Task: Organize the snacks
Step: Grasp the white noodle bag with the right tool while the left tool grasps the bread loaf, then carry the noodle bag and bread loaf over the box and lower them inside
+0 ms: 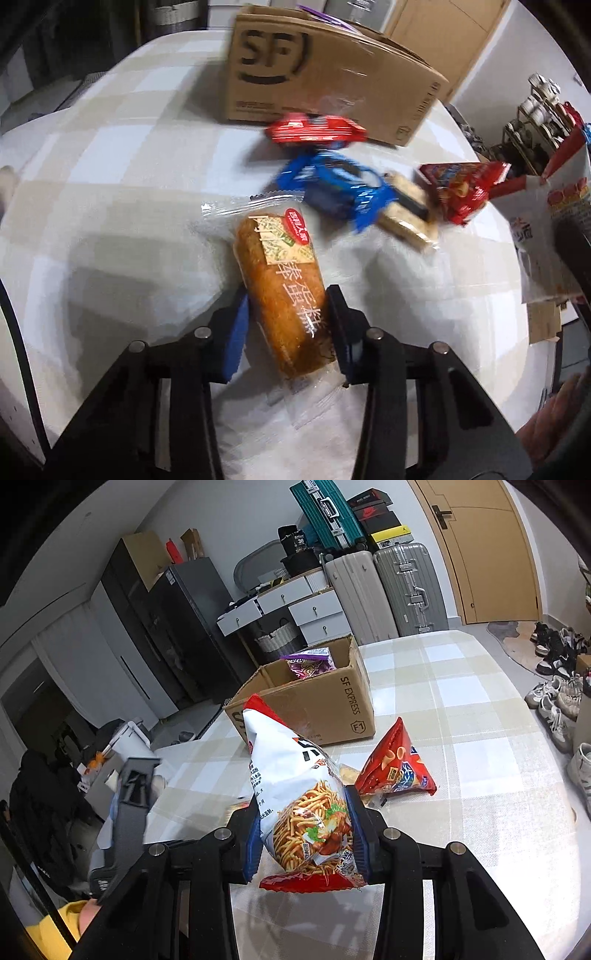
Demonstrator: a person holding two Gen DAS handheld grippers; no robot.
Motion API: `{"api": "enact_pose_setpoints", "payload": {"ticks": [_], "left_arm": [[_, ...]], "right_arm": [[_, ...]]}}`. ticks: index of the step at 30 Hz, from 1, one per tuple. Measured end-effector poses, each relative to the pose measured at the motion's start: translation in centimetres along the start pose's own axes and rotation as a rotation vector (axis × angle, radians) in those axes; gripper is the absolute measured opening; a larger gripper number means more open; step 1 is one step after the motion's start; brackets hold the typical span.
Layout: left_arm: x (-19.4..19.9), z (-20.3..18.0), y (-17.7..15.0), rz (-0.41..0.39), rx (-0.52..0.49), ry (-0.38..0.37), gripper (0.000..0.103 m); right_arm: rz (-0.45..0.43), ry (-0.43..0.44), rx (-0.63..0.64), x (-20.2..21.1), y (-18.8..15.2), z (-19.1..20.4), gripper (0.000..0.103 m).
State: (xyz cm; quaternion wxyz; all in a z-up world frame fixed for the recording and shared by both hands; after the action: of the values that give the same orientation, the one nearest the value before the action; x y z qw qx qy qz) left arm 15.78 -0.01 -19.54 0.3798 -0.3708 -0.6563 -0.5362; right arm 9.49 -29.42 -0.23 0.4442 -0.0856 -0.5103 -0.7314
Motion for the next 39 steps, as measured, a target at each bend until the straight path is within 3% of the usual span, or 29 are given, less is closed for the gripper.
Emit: {"api": "enact_pose_setpoints", "payload": {"ticks": [8, 17, 24, 33, 39], "left_arm": [[1.8, 4.3, -0.9, -0.042, -0.007, -0.030, 0.036], [8.5, 7.9, 0.5, -0.203, 0.074, -0.060, 0.036], [13.2, 6.7, 2.7, -0.310, 0.019, -0.060, 0.036], [17.2, 4.8, 8.3, -0.358, -0.050, -0.094, 0.036], [17.7, 3.2, 13.0, -0.337, -0.090, -0.115, 0.036]], "right_arm": [[0.029, -0.007, 0.004, -1.3, -0.6, 0.5, 0.040], [0.029, 0.064, 0.023, -2.1, -1.2, 3.5, 0.040], [-0.001, 0.138, 0.031, -1.9, 0.4, 6.4, 0.040], [-0.049, 0.148, 0.018, -0.9, 6.6, 7.4, 0.040], [-0.067, 0.146, 0.017, -1.4, 11.5, 7.6, 0.040]]}}
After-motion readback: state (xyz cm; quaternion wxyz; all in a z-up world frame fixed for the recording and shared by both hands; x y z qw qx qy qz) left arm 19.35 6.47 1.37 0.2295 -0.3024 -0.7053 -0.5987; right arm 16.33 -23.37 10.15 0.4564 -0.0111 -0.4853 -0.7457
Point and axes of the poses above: each gripper's, at about its wrist camera, not at the fingertips, and x roughly against the way its jaws point, z to its left, y to its top, the point moved 7 cm from there along -x, roughly the way its jaws point, and after that the axes turned 3 degrees about y, right-handed, at the moved point
